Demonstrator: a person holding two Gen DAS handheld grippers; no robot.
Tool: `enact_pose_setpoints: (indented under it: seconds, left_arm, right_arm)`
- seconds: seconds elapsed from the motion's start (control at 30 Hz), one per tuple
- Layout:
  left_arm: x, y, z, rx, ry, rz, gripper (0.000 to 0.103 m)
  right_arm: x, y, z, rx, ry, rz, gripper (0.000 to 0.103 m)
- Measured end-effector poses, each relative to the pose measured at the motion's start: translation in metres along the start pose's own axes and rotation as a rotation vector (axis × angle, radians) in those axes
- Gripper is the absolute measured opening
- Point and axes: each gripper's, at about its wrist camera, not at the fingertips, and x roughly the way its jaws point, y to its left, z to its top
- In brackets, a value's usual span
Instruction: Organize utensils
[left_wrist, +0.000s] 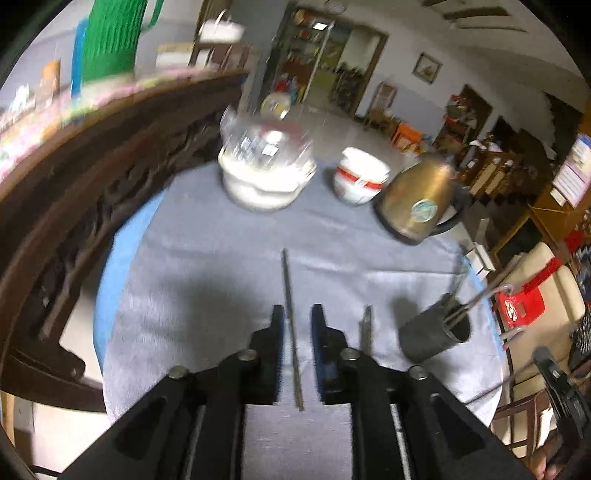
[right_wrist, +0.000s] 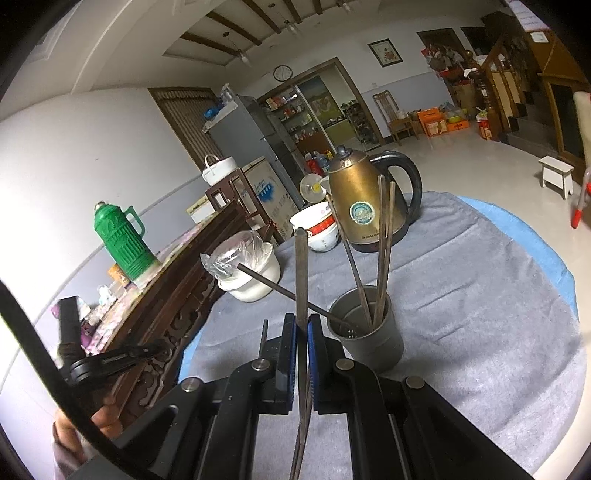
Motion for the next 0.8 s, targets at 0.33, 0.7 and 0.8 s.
enact_pose_setpoints:
  seconds: [0.33,0.7,0.8]
  left_arm:
    - [0.109,0.007,0.021,0.010,0.182,0.058,0.029]
    - [0.208,-0.001,0.060,-0.047,0.333,0.143,0.029]
    - [0.222,0.000,0.061,-0.059,0.372,0.144,0.029]
  right_arm:
    - [0.002,0.017,-0.007,-0.110,0.014,-0.076,0.006]
    - [-0.006,0.004,-0.009,-0.094,0.027,-0.102,0.006]
    - [-0.005,0.001,-0.010,-0.089,0.034,-0.102,0.006]
